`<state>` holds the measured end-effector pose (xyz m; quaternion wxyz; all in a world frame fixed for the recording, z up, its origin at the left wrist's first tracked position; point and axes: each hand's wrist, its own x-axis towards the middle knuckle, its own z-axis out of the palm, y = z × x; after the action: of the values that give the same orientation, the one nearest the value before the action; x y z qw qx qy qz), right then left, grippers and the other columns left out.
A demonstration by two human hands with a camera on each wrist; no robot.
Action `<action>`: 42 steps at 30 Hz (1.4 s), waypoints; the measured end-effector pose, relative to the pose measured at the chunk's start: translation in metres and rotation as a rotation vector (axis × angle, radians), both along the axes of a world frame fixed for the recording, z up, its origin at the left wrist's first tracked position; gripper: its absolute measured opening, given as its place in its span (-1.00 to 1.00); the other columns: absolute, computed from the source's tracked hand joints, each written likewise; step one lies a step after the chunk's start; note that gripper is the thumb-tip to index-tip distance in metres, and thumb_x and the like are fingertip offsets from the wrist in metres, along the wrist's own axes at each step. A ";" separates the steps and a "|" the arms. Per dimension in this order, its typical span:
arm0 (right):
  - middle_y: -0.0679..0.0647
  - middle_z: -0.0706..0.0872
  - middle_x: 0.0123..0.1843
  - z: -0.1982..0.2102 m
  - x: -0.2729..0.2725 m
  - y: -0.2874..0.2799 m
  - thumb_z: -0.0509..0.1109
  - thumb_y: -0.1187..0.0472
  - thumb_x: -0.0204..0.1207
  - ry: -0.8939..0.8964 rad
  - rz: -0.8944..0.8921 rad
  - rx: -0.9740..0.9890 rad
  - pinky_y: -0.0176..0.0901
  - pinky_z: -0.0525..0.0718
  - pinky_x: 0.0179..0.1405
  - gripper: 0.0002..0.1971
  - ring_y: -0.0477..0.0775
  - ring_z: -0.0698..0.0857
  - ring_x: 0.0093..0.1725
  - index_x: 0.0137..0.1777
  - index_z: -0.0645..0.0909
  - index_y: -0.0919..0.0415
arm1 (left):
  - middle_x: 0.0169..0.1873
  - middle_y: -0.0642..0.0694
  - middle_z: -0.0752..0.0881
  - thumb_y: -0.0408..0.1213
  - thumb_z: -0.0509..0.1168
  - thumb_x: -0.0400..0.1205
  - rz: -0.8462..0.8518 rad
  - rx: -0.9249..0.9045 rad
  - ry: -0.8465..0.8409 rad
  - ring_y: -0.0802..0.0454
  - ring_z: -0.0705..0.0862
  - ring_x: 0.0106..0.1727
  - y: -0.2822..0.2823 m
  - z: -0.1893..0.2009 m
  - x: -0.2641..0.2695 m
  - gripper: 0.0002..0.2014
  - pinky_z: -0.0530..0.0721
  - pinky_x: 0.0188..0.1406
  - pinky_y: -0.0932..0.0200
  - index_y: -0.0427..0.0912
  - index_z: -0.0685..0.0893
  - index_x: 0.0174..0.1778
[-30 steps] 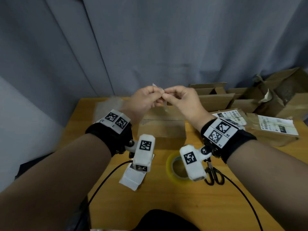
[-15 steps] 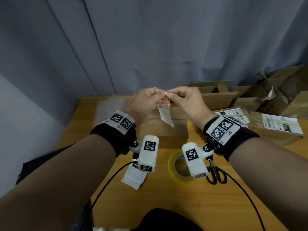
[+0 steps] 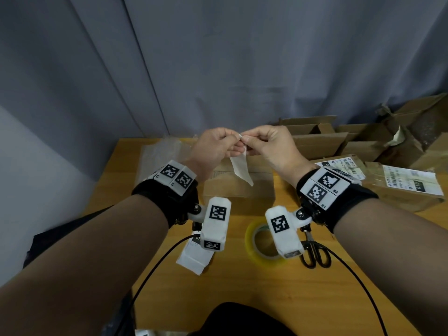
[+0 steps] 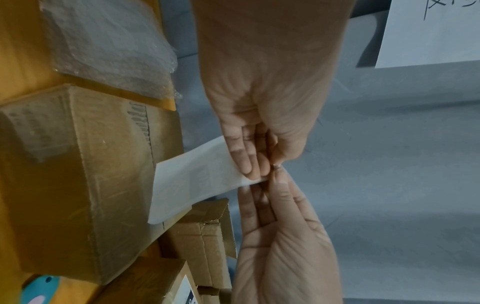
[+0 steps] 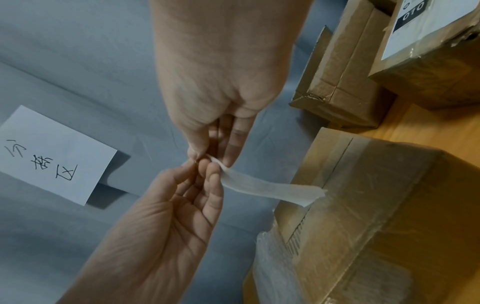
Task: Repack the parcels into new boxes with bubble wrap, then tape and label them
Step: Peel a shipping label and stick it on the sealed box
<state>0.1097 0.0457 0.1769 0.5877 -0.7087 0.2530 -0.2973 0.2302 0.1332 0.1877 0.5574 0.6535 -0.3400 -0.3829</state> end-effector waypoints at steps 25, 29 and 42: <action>0.10 0.74 -0.20 0.001 0.003 0.003 0.37 0.32 0.57 0.101 -0.122 -0.007 0.00 0.75 0.06 -0.87 0.03 0.72 -0.15 -0.19 0.70 0.18 | -0.19 -0.10 0.75 -0.43 0.20 0.64 -0.036 0.039 -0.290 -0.08 0.74 0.02 0.004 -0.009 0.003 -0.81 0.68 0.18 -0.03 -0.07 0.57 -0.22; 0.19 0.76 -0.11 0.000 0.003 0.004 0.34 0.30 0.60 0.101 -0.114 0.013 0.09 0.74 0.12 -0.84 0.18 0.74 -0.03 -0.19 0.67 0.13 | -0.18 -0.10 0.75 -0.38 0.16 0.69 -0.009 0.042 -0.240 -0.04 0.74 0.01 0.005 -0.008 0.001 -0.82 0.69 0.08 0.12 -0.08 0.59 -0.18; 0.17 0.76 -0.10 0.006 0.001 0.006 0.23 0.34 0.66 0.100 -0.052 0.132 -0.12 0.74 -0.02 -0.81 0.04 0.73 -0.10 -0.06 0.68 0.23 | -0.04 -0.34 0.74 -0.21 0.28 0.65 -0.002 0.012 -0.201 -0.17 0.71 -0.02 0.009 -0.003 -0.001 -0.78 0.61 0.18 -0.16 -0.32 0.67 -0.05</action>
<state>0.1109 0.0520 0.1830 0.6117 -0.6757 0.3195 -0.2591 0.2295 0.1417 0.1845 0.5163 0.6914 -0.3927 -0.3183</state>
